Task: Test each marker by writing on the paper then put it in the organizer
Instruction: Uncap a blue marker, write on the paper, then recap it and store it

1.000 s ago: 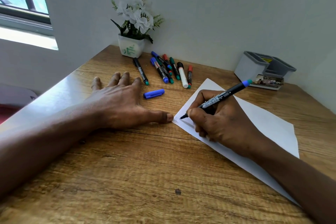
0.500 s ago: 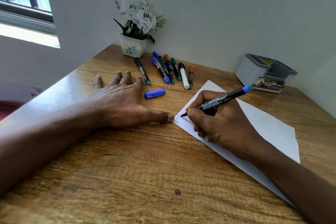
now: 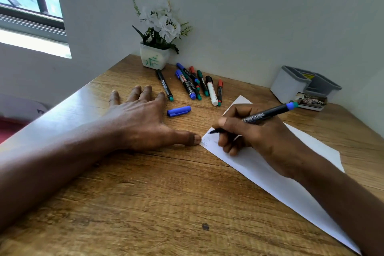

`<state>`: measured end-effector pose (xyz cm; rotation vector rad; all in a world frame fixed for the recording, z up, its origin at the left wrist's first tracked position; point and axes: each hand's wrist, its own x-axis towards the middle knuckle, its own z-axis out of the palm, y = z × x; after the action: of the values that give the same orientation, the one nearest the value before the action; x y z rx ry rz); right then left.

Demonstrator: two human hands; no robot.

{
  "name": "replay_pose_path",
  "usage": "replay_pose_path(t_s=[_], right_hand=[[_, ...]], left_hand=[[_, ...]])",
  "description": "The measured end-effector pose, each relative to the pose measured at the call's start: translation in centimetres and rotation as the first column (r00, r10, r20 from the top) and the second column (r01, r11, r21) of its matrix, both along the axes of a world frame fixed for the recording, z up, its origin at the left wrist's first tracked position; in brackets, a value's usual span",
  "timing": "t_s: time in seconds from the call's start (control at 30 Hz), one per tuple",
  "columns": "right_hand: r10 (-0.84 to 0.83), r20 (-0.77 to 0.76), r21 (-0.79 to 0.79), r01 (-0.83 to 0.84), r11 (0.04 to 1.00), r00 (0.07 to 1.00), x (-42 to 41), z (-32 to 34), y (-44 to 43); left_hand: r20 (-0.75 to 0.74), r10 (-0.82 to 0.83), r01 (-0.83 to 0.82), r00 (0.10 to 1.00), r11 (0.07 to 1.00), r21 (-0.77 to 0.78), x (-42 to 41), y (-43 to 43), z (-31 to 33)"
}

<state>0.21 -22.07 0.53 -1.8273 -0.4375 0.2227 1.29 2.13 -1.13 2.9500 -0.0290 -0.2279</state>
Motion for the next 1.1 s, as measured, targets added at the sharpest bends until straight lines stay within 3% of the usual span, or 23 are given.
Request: replay_pose_path(t_s=[0.13,0.27,0.43,0.73,1.1], right_hand=[[0.014,0.053,-0.141,-0.006,0.990,0.999,0.3,0.1,-0.3],[-0.004,0.239,-0.106,0.030,0.994,0.971,-0.1,-0.8,0.3],[-0.069,0.321,-0.144,0.120,0.982,0.945,-0.1,-1.3,0.3],[-0.065,0.343,-0.214,0.145,0.966,0.937,-0.1,-1.1,0.4],[-0.083,0.290,-0.151,0.131,0.980,0.953,-0.3,-1.1,0.5]], left_hand=[[0.008,-0.007,0.007,1.000,1.000,0.000,-0.1,0.1,0.0],[0.008,-0.004,0.004,1.000,1.000,-0.002,-0.2,0.1,0.1],[-0.005,-0.008,0.008,1.000,1.000,-0.007,-0.3,0.0,0.3],[-0.011,-0.005,0.005,1.000,1.000,0.006,0.0,0.1,0.2],[-0.003,-0.006,0.006,1.000,1.000,0.000,0.1,0.2,-0.1]])
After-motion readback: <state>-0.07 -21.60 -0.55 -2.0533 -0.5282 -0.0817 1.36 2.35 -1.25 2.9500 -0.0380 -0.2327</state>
